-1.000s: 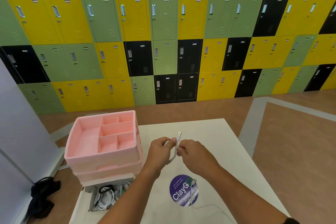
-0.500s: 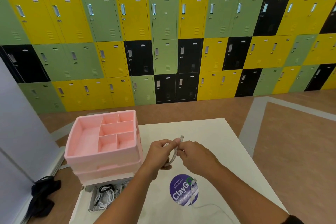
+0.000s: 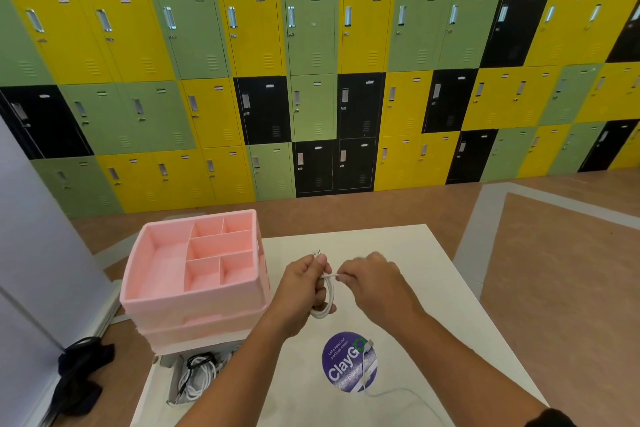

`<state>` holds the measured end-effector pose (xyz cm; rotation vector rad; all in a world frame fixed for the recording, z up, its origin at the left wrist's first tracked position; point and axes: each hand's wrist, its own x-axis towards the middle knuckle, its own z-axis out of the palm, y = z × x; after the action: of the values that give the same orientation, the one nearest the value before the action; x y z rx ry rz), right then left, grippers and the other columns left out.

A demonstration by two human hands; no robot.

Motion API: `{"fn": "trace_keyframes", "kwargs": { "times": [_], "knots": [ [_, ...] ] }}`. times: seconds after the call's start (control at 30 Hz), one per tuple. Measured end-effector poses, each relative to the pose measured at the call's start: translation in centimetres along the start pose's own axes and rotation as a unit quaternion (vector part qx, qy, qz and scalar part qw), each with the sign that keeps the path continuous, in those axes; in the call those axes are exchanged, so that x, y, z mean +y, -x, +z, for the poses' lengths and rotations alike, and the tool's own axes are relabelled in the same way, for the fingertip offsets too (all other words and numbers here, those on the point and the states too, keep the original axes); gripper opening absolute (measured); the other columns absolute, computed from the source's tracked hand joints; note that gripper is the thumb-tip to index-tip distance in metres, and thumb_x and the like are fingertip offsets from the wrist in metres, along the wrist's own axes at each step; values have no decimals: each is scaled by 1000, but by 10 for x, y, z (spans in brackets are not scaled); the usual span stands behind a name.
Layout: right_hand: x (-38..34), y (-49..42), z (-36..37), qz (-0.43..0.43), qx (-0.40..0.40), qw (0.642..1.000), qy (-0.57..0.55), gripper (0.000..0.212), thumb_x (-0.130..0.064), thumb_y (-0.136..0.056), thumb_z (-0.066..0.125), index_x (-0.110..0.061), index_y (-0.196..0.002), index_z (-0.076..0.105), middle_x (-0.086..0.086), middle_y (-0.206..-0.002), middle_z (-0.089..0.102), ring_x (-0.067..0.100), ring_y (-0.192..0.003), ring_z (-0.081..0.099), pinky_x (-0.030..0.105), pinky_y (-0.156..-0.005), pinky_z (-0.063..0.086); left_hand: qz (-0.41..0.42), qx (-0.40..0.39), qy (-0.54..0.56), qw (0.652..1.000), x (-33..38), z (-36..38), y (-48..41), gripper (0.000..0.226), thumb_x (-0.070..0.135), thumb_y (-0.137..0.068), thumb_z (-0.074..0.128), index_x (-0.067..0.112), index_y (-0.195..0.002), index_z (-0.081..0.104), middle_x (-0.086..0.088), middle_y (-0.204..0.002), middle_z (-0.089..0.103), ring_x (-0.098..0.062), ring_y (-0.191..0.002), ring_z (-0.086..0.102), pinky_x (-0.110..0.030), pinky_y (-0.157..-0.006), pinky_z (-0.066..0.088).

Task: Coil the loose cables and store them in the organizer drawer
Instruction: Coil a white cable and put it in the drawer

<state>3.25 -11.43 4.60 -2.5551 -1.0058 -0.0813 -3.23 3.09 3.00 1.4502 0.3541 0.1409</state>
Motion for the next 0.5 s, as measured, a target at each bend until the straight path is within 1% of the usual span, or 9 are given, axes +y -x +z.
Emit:
{"fn": "trace_keyframes", "kwargs": {
  "times": [0.03,0.1,0.17,0.2,0.27,0.33,0.4,0.5],
  "knots": [
    [3,0,1,-9,11,1000,3,26,-38,-104,47,-30,-113,70,-7,-102,62,18,-99,49,33,-80,45,9,-1,4,1000,1,0,1,32,32,-107,42,8,-92,57,-1,-56,32,-12,-46,30,-35,-58,54],
    [6,-2,2,-2,1,999,-38,26,-35,-103,52,-25,-113,74,-5,-96,56,15,-92,49,28,-74,44,29,2,-1,1000,4,1,2,34,34,-107,42,8,-91,58,0,-56,33,-13,-49,30,-29,-55,48],
    [6,-3,2,36,-7,988,-150,21,-27,-100,58,-19,-106,77,-7,-84,59,10,-77,55,21,-66,44,47,5,-18,999,6,1,1,37,37,-106,42,9,-90,60,1,-57,35,-12,-53,33,-22,-54,36],
    [5,-2,1,62,-3,973,-225,18,-22,-98,62,-17,-99,78,-6,-78,64,10,-72,60,21,-66,49,54,5,-22,998,7,1,1,38,38,-106,42,10,-89,60,1,-58,37,-12,-55,34,-22,-55,34],
    [1,0,0,108,9,919,-379,13,-11,-93,66,-13,-88,79,2,-71,73,17,-65,68,33,-70,60,69,4,-22,997,7,3,0,40,41,-106,42,12,-87,62,-1,-59,39,-12,-58,38,-23,-59,36],
    [-4,2,0,140,13,857,-496,12,-6,-92,67,-8,-88,78,12,-76,76,25,-68,72,40,-71,62,87,8,-18,996,8,8,0,41,43,-106,41,14,-86,63,-3,-59,42,-14,-62,46,-24,-63,44],
    [-9,3,2,170,1,797,-580,11,-4,-93,66,-2,-93,77,18,-81,76,28,-71,72,40,-71,60,106,24,-22,994,9,13,-1,41,42,-106,41,14,-87,64,-2,-62,50,-17,-67,53,-28,-68,50],
    [-11,5,7,215,-38,709,-670,12,-1,-95,61,2,-98,72,17,-83,74,25,-69,70,36,-69,58,127,47,-39,990,8,17,-1,40,38,-106,41,9,-91,63,-1,-70,60,-12,-69,58,-28,-68,50]
  ]
}}
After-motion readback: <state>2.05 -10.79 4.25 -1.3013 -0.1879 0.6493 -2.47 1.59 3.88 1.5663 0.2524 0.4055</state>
